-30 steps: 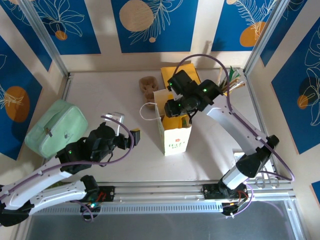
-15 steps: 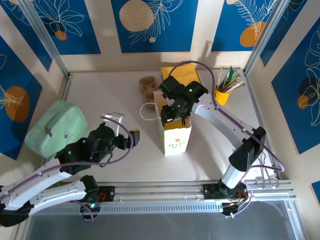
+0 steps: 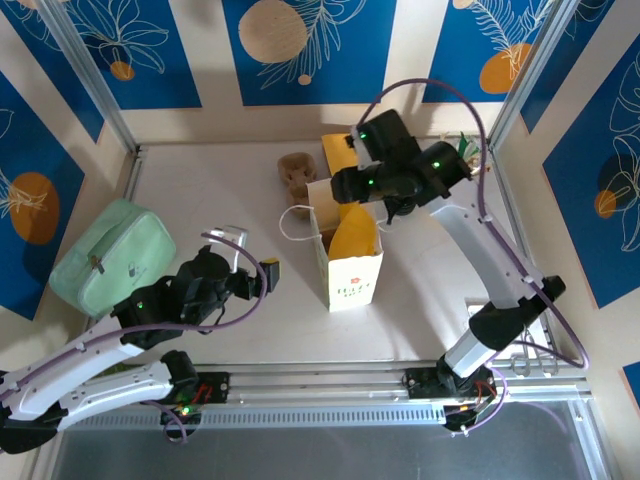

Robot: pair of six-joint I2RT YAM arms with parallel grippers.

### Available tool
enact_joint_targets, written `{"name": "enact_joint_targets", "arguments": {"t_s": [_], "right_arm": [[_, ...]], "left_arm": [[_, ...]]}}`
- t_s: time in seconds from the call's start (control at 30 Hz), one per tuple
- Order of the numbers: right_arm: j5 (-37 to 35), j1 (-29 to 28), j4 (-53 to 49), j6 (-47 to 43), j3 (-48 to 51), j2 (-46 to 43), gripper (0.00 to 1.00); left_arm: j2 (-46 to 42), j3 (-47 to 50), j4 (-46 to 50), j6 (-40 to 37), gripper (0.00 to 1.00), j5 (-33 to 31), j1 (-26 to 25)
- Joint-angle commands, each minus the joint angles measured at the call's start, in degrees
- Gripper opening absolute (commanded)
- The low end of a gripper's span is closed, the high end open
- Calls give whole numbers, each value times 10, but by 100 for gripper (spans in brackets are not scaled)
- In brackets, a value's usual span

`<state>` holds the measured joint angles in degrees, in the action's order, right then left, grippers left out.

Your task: Pack the takeout coffee

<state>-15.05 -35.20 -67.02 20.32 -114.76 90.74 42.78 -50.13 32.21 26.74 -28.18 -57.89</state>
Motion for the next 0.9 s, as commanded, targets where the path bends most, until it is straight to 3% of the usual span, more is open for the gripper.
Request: {"name": "enact_joint_targets", "arguments": {"t_s": [0.0,0.17,0.4,0.87], "right_arm": [[-12,39,67,-36,6,-23,56],[-23,113,156,-51,53,-18,60],[13,196,183,-43,13,93,61],[35,238,172,-41,-151,346,62]], "left_arm": [[-6,2,-3,3,100,-13,2],[-2,3,-5,7,99,-14,3],[7,-6,-3,6,99,-18,3],[24,-27,-12,10,99,6,3]]}}
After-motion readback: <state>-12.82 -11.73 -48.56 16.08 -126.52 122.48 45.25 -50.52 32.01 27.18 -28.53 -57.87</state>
